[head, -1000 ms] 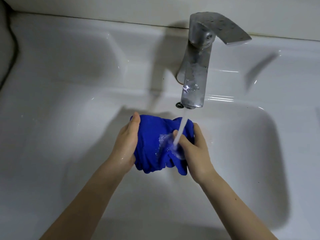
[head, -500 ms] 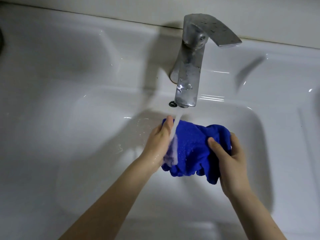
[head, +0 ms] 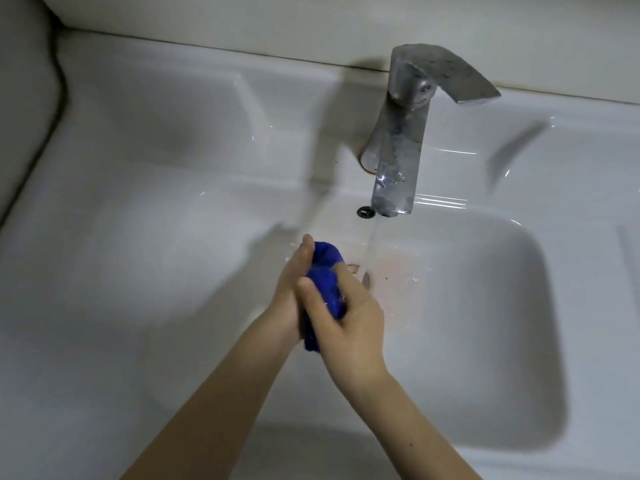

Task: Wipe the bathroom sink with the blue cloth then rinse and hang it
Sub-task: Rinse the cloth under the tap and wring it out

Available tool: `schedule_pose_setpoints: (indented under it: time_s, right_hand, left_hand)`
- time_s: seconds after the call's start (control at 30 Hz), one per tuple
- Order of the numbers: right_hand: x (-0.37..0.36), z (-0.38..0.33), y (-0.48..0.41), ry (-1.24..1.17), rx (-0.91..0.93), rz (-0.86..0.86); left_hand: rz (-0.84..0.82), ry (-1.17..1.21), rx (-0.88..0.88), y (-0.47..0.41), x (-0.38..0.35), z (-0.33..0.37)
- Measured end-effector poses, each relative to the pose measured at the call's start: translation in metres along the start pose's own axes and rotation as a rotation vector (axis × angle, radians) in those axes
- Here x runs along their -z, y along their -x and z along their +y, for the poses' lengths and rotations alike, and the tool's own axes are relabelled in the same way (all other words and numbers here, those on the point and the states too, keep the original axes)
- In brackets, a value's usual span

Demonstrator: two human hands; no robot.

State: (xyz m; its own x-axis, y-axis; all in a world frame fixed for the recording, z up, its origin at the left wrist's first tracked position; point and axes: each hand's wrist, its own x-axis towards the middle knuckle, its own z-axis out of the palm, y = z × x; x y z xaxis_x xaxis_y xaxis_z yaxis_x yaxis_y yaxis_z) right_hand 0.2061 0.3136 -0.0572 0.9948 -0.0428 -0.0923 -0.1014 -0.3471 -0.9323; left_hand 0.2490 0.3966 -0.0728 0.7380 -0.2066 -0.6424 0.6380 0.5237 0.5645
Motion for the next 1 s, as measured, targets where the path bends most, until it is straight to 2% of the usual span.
schedule_pose_setpoints:
  time_s: [0.03,0.1,0.2,0.23,0.33,0.4,0.43,0.5,0.57,0.63,0.7,0.77,0.87,0.93,1.0]
  right_hand:
    - [0.001,0.000,-0.012,0.183,0.072,0.070]
    - [0.012,0.003,-0.050,0.280,0.004,0.177]
    - [0.035,0.011,-0.080,-0.099,-0.255,0.225]
    - [0.036,0.014,-0.069,-0.171,-0.272,0.233]
    - [0.018,0.011,-0.011,-0.077,-0.118,0.169]
    - [0.013,0.011,-0.013,0.100,0.007,0.149]
    - [0.015,0.010,-0.030,0.170,0.010,0.167]
    - [0.026,0.007,-0.064,0.165,-0.088,0.224]
    - [0.036,0.010,-0.068,-0.044,-0.229,0.248]
    - [0.030,0.017,-0.037,-0.180,-0.259,0.221]
    - [0.016,0.012,-0.002,-0.139,-0.216,0.172]
    - [0.015,0.014,-0.007,-0.003,-0.140,0.166]
    - [0.029,0.019,-0.052,0.077,-0.193,0.264]
    - [0.039,0.027,-0.059,-0.085,-0.329,0.295]
    - [0.038,0.033,-0.037,-0.257,-0.395,0.281]
  left_hand:
    - [0.006,0.020,-0.058,0.000,-0.011,-0.006]
    - [0.084,0.053,-0.007,-0.003,-0.026,-0.021]
    - [0.339,-0.175,-0.085,-0.005,-0.036,-0.024]
    - [0.351,-0.163,-0.108,-0.009,-0.034,-0.020]
    - [0.274,-0.031,-0.018,-0.015,-0.032,-0.006]
    - [0.218,0.048,0.028,-0.012,-0.035,-0.008]
    - [0.233,0.022,-0.003,-0.009,-0.037,-0.015]
    - [0.319,-0.176,-0.080,-0.004,-0.037,-0.030]
    - [0.357,-0.278,-0.171,-0.002,-0.035,-0.032]
    - [0.346,-0.287,-0.188,-0.009,-0.033,-0.024]
    - [0.335,-0.200,-0.093,-0.018,-0.030,-0.016]
    - [0.247,-0.062,-0.058,-0.018,-0.032,-0.024]
    - [0.365,-0.282,-0.133,-0.010,-0.038,-0.047]
    - [0.399,-0.387,-0.203,-0.007,-0.042,-0.050]
    - [0.344,-0.352,-0.210,-0.010,-0.041,-0.042]
